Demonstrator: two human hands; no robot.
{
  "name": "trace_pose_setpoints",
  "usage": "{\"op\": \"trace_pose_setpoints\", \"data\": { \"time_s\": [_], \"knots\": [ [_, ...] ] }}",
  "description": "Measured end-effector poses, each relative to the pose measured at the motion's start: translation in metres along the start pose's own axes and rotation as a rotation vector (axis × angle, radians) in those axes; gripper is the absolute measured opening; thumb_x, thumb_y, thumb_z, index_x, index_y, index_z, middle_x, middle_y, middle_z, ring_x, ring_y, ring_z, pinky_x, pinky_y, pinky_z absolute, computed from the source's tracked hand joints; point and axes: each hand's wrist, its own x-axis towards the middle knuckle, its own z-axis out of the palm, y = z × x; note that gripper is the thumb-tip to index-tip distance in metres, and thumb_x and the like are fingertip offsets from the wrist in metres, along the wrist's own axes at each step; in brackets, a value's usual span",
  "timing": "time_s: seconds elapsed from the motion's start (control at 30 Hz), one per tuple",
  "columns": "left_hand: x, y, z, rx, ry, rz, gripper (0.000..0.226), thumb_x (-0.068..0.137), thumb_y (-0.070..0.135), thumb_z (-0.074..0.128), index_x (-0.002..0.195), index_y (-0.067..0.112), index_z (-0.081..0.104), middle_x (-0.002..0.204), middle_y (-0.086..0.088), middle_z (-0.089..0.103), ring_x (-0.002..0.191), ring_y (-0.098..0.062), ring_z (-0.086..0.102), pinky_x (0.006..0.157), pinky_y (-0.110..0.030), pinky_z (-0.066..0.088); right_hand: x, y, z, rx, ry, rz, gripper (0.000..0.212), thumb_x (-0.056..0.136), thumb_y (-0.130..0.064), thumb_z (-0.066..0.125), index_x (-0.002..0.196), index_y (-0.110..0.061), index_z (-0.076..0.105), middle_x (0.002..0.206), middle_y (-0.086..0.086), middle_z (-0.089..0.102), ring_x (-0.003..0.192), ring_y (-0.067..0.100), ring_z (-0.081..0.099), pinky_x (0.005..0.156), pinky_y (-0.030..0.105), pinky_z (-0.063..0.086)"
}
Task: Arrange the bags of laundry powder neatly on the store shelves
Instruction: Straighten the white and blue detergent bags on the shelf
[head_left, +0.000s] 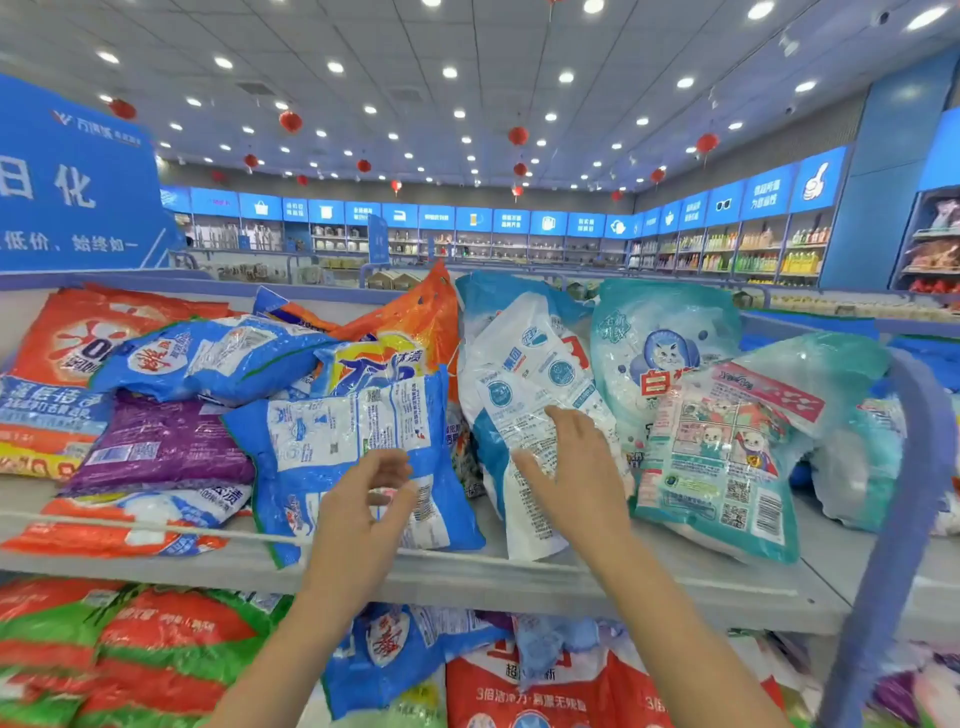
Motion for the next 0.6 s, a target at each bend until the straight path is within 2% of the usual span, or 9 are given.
{"op": "trace_pose_setpoints", "data": {
  "time_s": [0.1,0.2,0.3,0.4,0.47,0.53,0.6],
  "knots": [
    [0.026,-0.010,-0.012,-0.014,0.025,0.015,0.021,0.087,0.012,0.062,0.091,0.031,0.056,0.090,0.008,0.064,0.083,0.001,0.058,0.063,-0.012,0.047,0.026,-0.017,0.029,-0.117,0.031,-0.019,0.059,0.088,-0.047,0.051,0.136,-0.015,0.039,0.141,0.011,0.039,0.129,0.030,0.036,0.105,0.042,0.031],
    [0.040,-0.022,-0.015,-0.017,-0.009,0.009,0.023,0.087,0.008,0.059,0.089,0.032,0.057,0.087,0.006,0.063,0.079,-0.003,0.058,0.062,-0.009,0.045,0.034,-0.031,0.053,-0.295,0.066,0.039,0.058,0.078,-0.054,0.060,0.119,-0.013,0.054,0.133,0.015,0.046,0.122,0.036,0.043,0.099,0.048,0.034],
    [0.049,-0.034,-0.015,-0.038,-0.065,0.005,0.018,0.087,0.013,0.061,0.091,0.031,0.058,0.082,0.008,0.063,0.077,-0.005,0.059,0.062,-0.011,0.045,0.038,-0.035,0.061,-0.433,0.162,0.054,0.050,0.060,-0.043,0.081,0.093,-0.010,0.063,0.099,0.015,0.064,0.087,0.036,0.062,0.070,0.045,0.051],
    [0.055,-0.038,-0.015,-0.073,-0.088,0.022,0.010,0.085,0.022,0.062,0.091,0.031,0.058,0.086,0.015,0.063,0.078,-0.005,0.060,0.062,-0.014,0.046,0.040,-0.030,0.060,-0.440,0.256,-0.011,0.034,0.053,-0.020,0.087,0.075,-0.011,0.062,0.071,0.006,0.063,0.060,0.028,0.062,0.048,0.030,0.045],
    [0.057,-0.038,-0.014,-0.091,-0.099,0.045,0.012,0.086,0.019,0.063,0.089,0.030,0.059,0.083,0.009,0.065,0.080,-0.006,0.060,0.058,-0.013,0.046,0.035,-0.028,0.051,-0.369,0.263,-0.004,0.028,0.060,-0.015,0.083,0.079,-0.010,0.064,0.068,0.006,0.064,0.057,0.028,0.062,0.046,0.025,0.037],
    [0.058,-0.035,-0.011,-0.121,-0.111,0.057,0.008,0.085,0.020,0.063,0.086,0.028,0.061,0.084,0.005,0.066,0.077,-0.012,0.060,0.051,-0.011,0.044,0.032,-0.022,0.036,-0.277,0.313,0.080,0.015,0.081,-0.021,0.069,0.087,-0.009,0.061,0.076,0.011,0.066,0.069,0.034,0.062,0.054,0.031,0.031],
    [0.058,-0.030,-0.008,-0.138,-0.121,0.059,0.007,0.077,0.031,0.058,0.082,0.030,0.062,0.084,0.003,0.066,0.071,-0.017,0.059,0.047,-0.011,0.042,0.033,-0.010,0.017,-0.125,0.366,0.111,0.021,0.092,-0.026,0.055,0.078,-0.010,0.051,0.073,0.014,0.061,0.072,0.037,0.055,0.058,0.035,0.027]
  ]
}}
